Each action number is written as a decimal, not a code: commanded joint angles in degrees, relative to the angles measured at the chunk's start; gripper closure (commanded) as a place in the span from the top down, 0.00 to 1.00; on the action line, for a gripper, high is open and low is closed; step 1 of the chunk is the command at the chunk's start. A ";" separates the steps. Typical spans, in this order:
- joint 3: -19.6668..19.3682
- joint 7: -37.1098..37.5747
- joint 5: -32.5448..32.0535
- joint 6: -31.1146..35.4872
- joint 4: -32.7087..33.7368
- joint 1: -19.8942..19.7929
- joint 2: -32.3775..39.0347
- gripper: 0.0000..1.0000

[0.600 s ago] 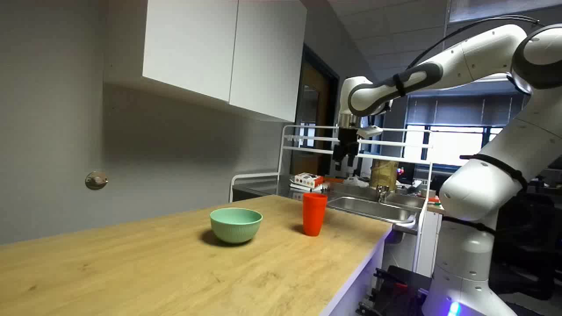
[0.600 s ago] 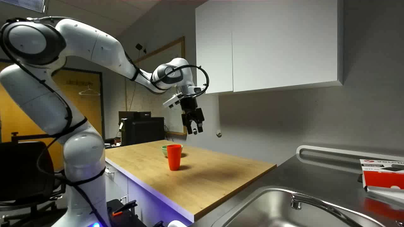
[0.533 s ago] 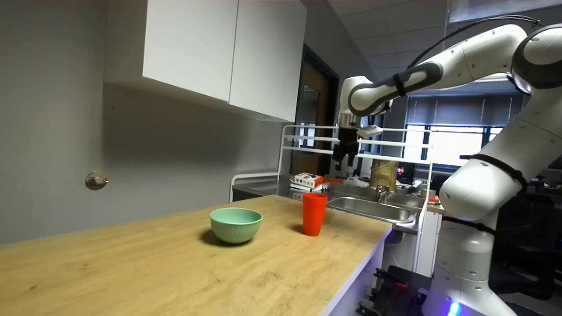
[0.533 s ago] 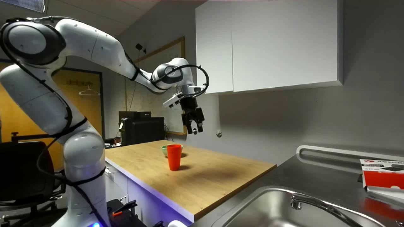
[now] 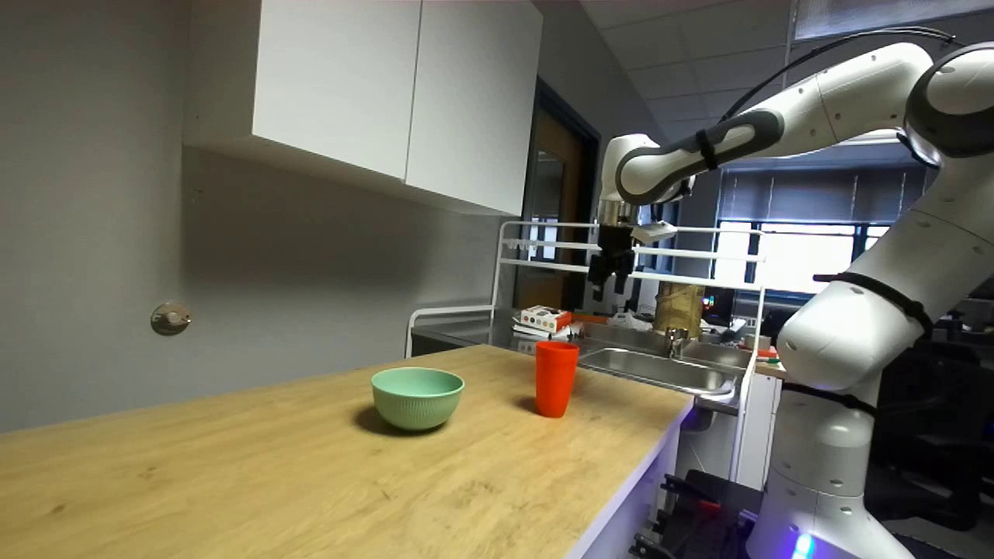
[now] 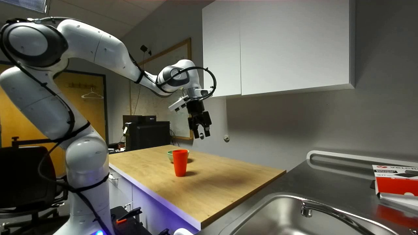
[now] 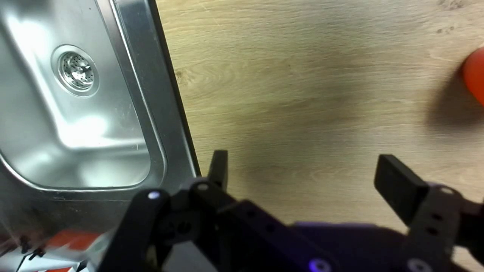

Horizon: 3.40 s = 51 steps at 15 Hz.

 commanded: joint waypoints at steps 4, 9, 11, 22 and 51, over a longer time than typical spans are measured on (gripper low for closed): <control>0.02 1.01 0.72 -0.61 0.25 1.19 0.81 1.00; 1.59 4.01 1.61 -0.78 -0.50 2.72 2.12 1.00; 2.10 5.42 2.72 -0.47 -0.96 3.59 2.47 1.00; 5.86 7.51 7.10 0.40 -0.80 8.38 6.28 1.00; 13.52 23.94 -9.01 0.20 7.65 11.97 20.89 0.03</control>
